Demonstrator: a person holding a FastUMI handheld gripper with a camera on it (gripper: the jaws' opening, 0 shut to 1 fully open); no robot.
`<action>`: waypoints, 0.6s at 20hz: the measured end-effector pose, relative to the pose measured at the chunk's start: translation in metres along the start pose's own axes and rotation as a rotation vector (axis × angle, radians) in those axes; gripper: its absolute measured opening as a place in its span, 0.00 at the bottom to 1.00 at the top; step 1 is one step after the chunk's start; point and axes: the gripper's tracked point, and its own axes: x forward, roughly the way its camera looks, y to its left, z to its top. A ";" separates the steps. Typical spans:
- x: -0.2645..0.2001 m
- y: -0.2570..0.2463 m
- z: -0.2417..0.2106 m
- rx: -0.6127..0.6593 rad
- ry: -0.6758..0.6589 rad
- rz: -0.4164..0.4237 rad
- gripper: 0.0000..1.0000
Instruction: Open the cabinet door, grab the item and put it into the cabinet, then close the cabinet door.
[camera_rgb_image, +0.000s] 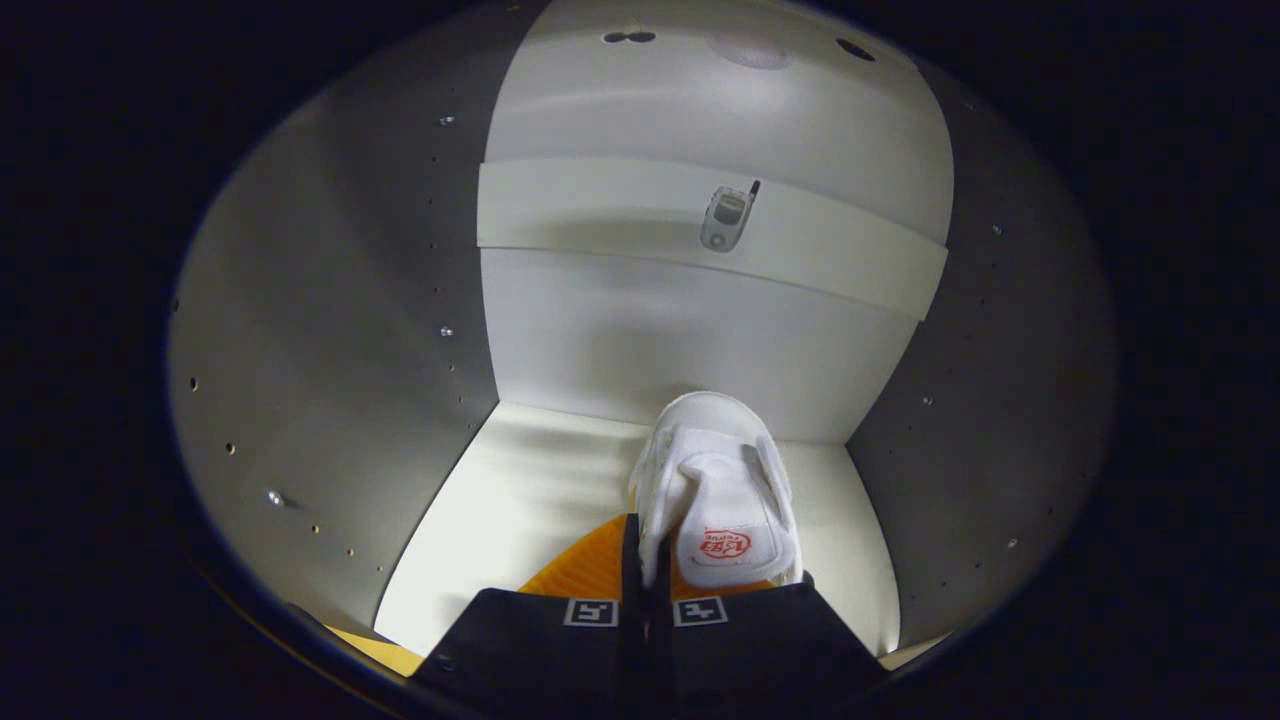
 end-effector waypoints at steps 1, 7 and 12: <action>0.000 0.000 -0.001 -0.003 0.003 -0.003 0.06; -0.007 -0.002 -0.006 -0.056 0.004 -0.052 0.28; -0.044 0.015 0.002 -0.042 -0.058 0.004 0.79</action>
